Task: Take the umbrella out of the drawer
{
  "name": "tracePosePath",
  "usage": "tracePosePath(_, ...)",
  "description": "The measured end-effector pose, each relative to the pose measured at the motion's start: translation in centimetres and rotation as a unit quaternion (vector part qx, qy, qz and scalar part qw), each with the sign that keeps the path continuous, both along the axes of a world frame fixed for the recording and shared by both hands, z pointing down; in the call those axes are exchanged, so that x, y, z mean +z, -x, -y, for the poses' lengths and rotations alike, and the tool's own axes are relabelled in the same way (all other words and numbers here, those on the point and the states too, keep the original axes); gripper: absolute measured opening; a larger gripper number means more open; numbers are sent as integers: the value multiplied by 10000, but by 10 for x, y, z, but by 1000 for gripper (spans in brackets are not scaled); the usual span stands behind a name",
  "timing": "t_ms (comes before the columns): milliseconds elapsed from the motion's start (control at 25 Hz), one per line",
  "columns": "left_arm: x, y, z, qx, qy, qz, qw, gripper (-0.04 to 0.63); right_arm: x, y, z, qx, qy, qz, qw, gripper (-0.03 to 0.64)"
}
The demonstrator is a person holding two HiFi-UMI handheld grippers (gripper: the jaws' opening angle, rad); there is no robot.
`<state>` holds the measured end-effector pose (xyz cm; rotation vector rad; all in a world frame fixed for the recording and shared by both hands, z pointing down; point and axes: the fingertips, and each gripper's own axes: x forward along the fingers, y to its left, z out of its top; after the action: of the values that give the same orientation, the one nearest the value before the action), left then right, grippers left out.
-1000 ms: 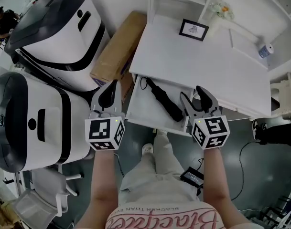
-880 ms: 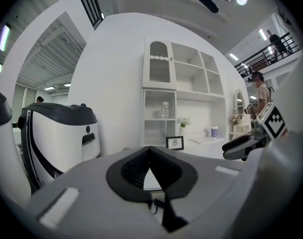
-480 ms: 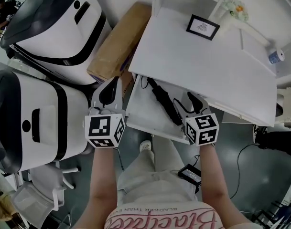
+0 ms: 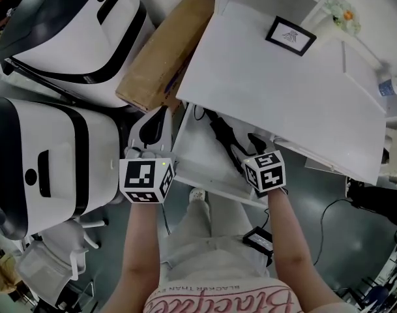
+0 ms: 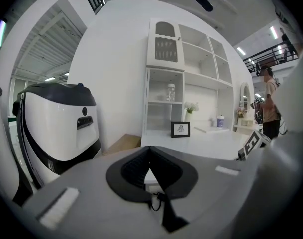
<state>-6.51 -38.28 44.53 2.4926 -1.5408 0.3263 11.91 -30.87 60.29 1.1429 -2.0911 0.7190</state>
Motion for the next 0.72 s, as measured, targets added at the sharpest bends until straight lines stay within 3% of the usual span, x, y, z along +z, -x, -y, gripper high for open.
tracePosePath(360, 33, 0, 5, -38, 289, 6, 9996, 9, 83, 10, -11, -301, 1103, -301, 9930, 230)
tracePosePath(720, 60, 10, 2, -211, 465, 13, 9987, 9, 132, 15, -10, -593, 1388, -767, 9856, 238)
